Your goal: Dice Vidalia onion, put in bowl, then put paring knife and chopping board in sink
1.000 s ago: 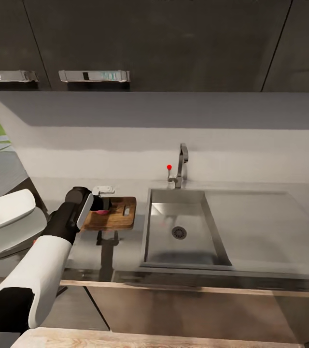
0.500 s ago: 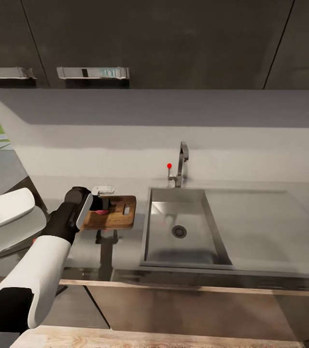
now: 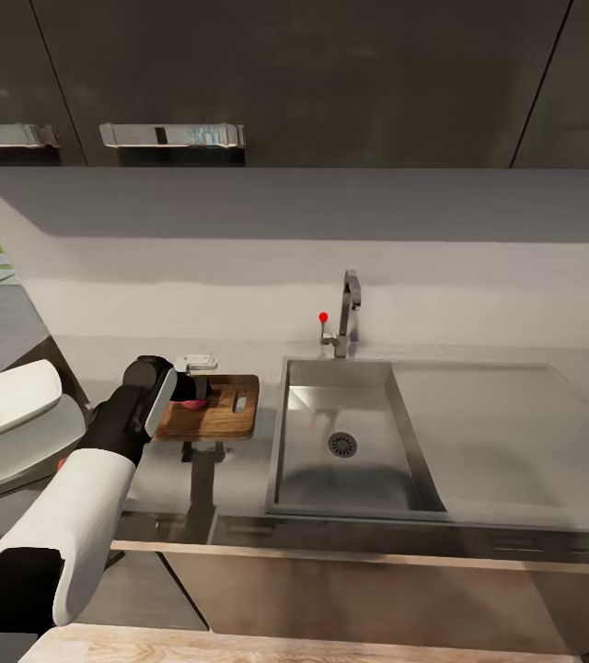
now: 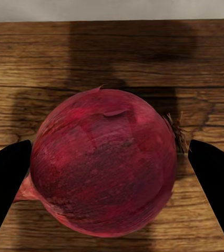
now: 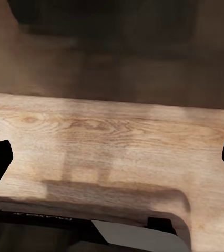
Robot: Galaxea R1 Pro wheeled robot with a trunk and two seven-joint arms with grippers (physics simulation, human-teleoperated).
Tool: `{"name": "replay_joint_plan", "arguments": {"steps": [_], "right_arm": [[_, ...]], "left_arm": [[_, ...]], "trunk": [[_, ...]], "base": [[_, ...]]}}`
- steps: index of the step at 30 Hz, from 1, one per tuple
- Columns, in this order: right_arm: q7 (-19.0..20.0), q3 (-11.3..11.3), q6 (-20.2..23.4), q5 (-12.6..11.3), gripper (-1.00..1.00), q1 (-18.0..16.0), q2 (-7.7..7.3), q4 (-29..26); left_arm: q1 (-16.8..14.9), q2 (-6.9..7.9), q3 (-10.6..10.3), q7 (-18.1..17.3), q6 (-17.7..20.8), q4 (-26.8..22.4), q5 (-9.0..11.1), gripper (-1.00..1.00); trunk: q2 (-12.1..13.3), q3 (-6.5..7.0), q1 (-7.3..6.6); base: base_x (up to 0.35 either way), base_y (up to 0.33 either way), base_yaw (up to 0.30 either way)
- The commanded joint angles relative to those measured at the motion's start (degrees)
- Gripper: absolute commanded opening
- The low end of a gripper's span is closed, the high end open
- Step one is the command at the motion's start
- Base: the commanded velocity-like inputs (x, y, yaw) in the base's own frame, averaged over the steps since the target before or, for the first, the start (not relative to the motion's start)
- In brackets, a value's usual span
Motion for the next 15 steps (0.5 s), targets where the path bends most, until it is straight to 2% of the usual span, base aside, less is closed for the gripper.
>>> {"name": "replay_joint_plan", "arguments": {"steps": [1,6,7,15], "right_arm": [[0.2,0.4,-0.2,-0.5,1.00,0.0,0.00,0.1],[0.2,0.4,-0.2,-0.5,1.00,0.0,0.00,0.1],[0.2,0.4,-0.2,-0.5,1.00,0.0,0.00,0.1],[0.2,0.4,-0.2,-0.5,1.00,0.0,0.00,0.1]], "left_arm": [[0.0,0.07,-0.2,0.1,0.2,0.0,0.2,-1.00],[0.0,0.13,-0.2,0.1,0.2,0.0,0.2,-1.00],[0.0,0.13,-0.2,0.1,0.2,0.0,0.2,1.00],[0.0,0.13,-0.2,0.1,0.2,-0.1,0.2,1.00]], "trunk": [[0.0,-0.06,0.00],[0.0,-0.06,0.00],[0.0,-0.06,0.00],[0.0,-0.06,0.00]], "base": [[0.000,0.000,0.000],[0.000,0.000,0.000],[0.000,0.000,0.000],[0.000,0.000,0.000]]}}
